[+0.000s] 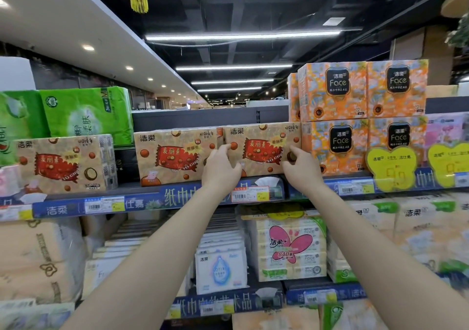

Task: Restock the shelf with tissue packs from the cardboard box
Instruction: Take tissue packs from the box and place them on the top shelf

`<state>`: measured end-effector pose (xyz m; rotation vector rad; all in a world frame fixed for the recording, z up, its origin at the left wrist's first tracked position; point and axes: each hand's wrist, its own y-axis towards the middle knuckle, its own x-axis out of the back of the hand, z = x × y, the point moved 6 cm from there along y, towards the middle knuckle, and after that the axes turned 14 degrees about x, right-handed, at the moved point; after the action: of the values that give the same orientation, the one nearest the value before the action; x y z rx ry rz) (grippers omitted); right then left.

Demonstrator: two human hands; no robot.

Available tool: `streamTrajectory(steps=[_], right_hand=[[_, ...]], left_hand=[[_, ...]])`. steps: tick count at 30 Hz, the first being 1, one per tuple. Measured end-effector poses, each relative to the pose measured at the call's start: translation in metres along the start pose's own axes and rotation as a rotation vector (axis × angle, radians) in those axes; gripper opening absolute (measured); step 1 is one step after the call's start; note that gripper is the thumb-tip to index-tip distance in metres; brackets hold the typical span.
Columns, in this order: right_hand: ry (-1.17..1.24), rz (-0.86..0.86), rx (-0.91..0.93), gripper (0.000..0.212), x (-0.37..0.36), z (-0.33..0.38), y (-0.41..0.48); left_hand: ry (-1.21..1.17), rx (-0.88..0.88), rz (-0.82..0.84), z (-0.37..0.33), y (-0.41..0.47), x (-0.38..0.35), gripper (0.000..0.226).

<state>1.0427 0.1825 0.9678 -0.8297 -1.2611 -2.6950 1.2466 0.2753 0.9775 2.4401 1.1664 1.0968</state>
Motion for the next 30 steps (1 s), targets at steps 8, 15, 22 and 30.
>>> streamTrajectory(steps=[8,15,22,30], right_hand=[[-0.056,0.124,0.034,0.054,0.01,0.014,-0.029],[-0.172,0.207,-0.019,0.053,0.041,0.031,-0.108],[-0.265,0.376,-0.154,0.052,0.03,0.051,-0.246],[-0.366,0.578,-0.258,0.058,0.019,0.079,-0.389]], left_hand=[[0.238,-0.183,-0.037,-0.007,-0.039,0.007,0.045],[0.33,-0.401,0.037,-0.003,-0.126,0.011,0.041],[0.383,-0.43,0.266,0.045,-0.249,0.013,0.048],[0.522,-0.312,0.45,0.105,-0.348,0.033,0.052]])
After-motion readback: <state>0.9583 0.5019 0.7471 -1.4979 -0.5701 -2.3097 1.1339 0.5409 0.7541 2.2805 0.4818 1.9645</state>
